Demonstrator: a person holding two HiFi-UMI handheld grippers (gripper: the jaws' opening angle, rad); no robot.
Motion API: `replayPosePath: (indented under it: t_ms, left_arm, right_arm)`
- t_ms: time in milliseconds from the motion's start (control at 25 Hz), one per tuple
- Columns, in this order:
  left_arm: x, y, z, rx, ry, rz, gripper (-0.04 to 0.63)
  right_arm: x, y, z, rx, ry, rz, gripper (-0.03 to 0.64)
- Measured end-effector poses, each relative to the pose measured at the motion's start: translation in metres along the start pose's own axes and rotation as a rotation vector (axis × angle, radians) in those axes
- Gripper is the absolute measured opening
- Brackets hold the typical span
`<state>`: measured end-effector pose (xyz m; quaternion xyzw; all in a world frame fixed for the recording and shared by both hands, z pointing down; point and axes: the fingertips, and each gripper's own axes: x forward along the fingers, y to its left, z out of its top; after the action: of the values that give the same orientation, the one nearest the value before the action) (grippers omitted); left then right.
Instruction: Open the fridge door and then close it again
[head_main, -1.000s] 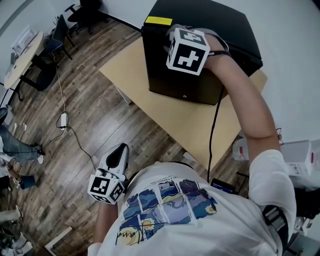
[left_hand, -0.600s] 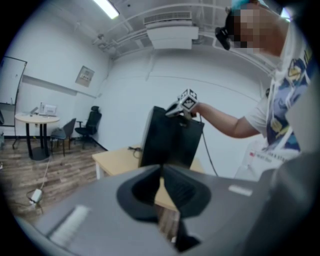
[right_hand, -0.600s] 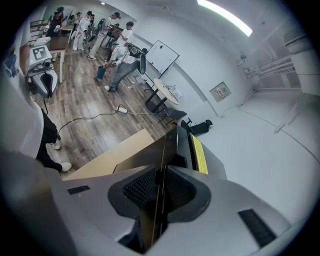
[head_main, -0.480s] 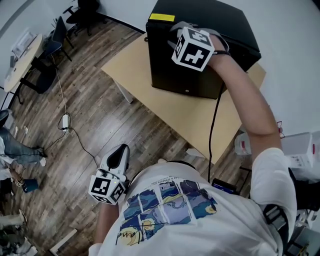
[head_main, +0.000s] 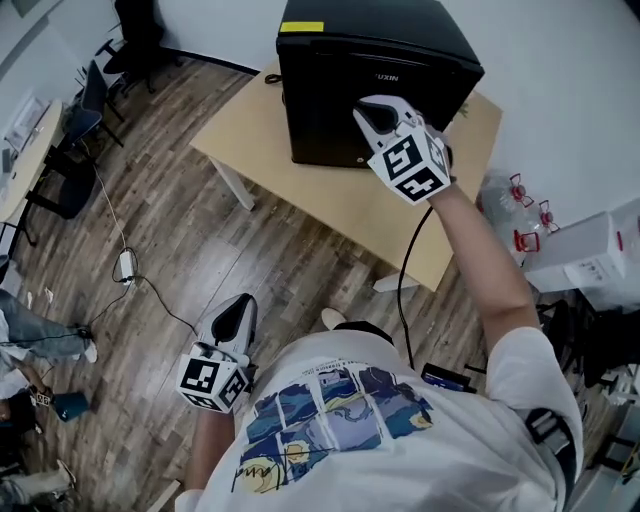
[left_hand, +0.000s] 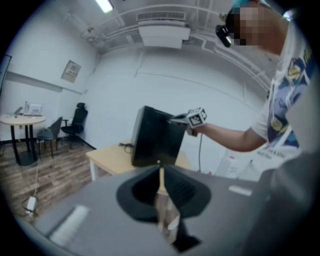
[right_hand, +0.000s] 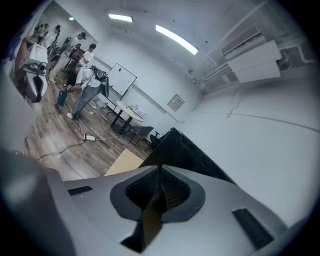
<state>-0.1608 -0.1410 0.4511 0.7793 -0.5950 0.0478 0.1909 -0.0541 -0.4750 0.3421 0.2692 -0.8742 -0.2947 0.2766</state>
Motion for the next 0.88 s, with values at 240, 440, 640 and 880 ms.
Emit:
replayPosePath:
  t_ms: [240,440,640,880]
  left_arm:
    - [-0.022,-0.013,-0.016,0.042,0.021,-0.109,0.031]
    - [-0.041,-0.033,-0.034,0.075,0.042,-0.203,0.031]
    - [-0.065,-0.050,-0.061,0.082,0.077,-0.270,0.031]
    - [-0.088,-0.065,-0.076,0.087,0.086,-0.315,0.031]
  right_arm:
    - [-0.082,0.110,-0.049,0.273,0.053,0.037,0.021]
    - [-0.158,0.200,-0.064,0.505,0.064,0.044,0.018]
    - [-0.228,0.286,-0.071,0.680,0.095,0.057,0.017]
    - [-0.278,0.367,-0.052,0.742,0.124,0.151,0.017]
